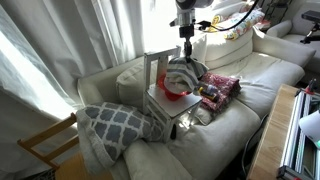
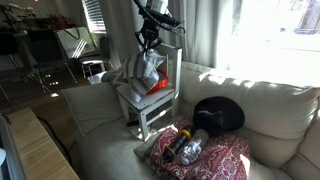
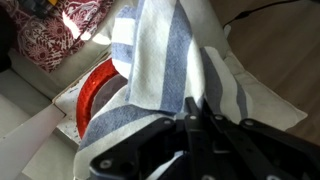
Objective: Pick up the red hat and turn it upside down on the chair, pick up the striped towel and put it in the red hat
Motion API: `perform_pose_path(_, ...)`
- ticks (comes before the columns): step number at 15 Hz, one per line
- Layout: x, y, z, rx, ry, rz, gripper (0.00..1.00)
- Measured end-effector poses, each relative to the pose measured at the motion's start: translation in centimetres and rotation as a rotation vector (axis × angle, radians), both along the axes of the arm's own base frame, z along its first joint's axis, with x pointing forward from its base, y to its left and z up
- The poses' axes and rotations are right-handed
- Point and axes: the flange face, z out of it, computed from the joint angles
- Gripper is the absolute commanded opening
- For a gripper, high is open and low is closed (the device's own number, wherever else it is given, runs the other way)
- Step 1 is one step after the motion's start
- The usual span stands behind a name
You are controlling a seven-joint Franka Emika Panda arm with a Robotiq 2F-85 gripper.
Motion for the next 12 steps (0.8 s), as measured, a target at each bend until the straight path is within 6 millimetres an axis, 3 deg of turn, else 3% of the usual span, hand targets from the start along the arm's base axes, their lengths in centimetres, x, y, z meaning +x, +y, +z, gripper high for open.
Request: perform_pose_path(12,2.0,3.7,-3.4,0.024,-0.1,0.012,0.01)
